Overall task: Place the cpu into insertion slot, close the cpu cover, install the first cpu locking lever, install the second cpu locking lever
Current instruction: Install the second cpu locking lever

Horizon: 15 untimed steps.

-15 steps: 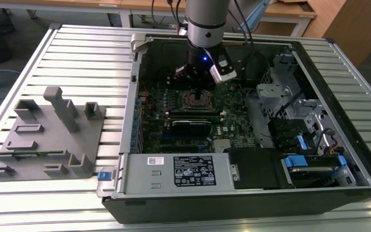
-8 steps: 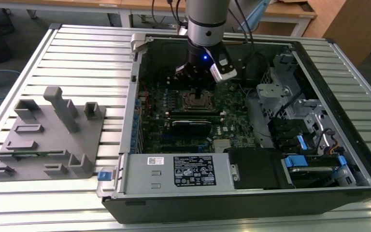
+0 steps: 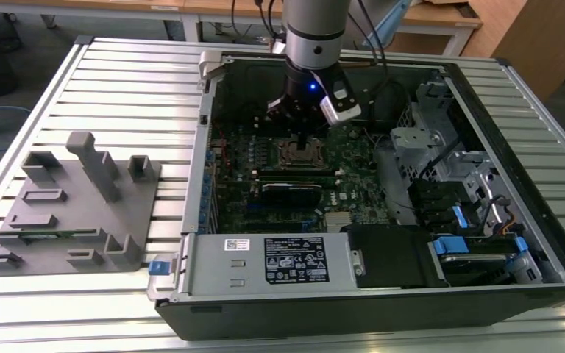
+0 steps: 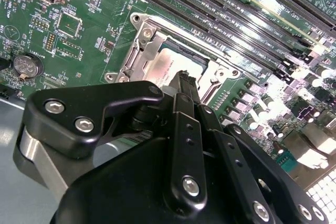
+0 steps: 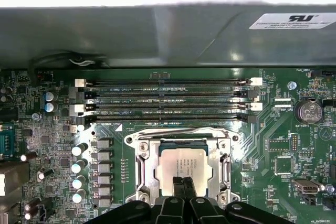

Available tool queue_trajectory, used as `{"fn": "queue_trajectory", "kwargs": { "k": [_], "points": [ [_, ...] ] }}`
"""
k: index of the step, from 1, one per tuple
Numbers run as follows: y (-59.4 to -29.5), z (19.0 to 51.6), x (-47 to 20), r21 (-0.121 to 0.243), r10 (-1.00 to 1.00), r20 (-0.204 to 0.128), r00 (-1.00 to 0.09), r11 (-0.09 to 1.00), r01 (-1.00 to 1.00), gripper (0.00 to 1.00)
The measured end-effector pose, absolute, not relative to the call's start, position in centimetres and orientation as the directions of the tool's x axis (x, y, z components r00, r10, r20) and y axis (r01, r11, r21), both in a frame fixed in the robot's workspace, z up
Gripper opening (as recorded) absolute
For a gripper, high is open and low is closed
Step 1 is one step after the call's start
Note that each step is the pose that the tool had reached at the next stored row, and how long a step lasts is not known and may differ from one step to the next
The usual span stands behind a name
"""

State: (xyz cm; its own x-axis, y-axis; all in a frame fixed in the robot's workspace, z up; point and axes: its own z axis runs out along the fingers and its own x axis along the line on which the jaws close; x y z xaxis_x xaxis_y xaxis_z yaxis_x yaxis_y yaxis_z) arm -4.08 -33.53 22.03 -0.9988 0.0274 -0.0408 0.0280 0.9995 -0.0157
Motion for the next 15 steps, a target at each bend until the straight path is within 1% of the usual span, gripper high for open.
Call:
{"fn": "queue_trajectory", "kwargs": {
  "k": [15],
  "points": [
    [-33.53, 22.56, -4.08, -0.016, 0.027, -0.041, -0.999, 0.999, 0.028, 0.10]
  ]
}}
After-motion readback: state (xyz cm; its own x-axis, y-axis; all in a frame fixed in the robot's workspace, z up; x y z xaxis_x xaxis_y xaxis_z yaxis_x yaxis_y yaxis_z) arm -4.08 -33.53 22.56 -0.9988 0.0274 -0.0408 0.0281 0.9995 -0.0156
